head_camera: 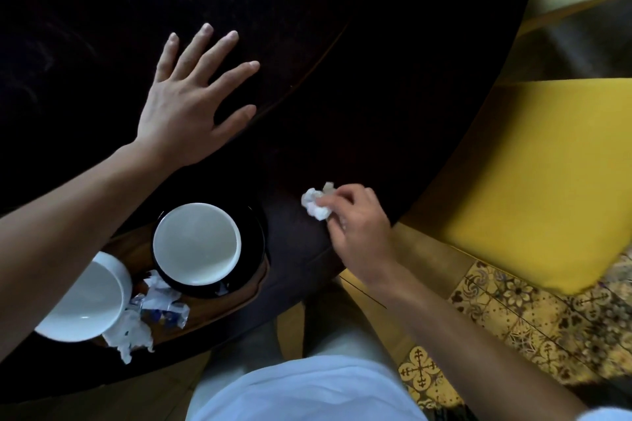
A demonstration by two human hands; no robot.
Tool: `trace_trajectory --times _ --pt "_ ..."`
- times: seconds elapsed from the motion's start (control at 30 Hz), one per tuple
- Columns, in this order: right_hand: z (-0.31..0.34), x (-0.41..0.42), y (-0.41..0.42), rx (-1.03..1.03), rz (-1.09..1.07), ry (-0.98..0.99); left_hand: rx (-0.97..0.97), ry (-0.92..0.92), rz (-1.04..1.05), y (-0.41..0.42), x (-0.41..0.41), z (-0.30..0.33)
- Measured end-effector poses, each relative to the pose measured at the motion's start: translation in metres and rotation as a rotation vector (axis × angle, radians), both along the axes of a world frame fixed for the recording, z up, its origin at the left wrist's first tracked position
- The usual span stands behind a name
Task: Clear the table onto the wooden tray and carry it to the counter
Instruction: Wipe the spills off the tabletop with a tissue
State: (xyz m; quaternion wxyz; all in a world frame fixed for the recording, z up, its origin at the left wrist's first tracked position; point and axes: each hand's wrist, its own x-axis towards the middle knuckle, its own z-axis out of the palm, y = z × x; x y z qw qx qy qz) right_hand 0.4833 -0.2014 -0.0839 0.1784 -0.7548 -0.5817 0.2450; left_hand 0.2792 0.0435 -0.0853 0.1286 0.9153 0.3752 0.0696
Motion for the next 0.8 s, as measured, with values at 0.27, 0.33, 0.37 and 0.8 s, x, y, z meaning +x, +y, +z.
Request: trace_trajectory --times 0.27,0.33,0.37,0.8 --pt "-0.009 0.066 0.023 0.016 -0.244 -0.209 0.008 -0.011 0.005 0.0 -0.001 -0.002" --pt "-0.007 0.046 0.008 -0.016 -0.136 -0.179 0.01 -0.008 0.002 0.001 -0.002 -0.001" --pt "-0.005 0.036 0.001 -0.034 -0.067 -0.143 0.008 -0.006 0.001 0.0 -0.002 -0.001" --pt "-0.011 0.067 -0.006 0.023 -0.282 -0.156 0.05 0.044 0.059 -0.006 -0.062 0.012"
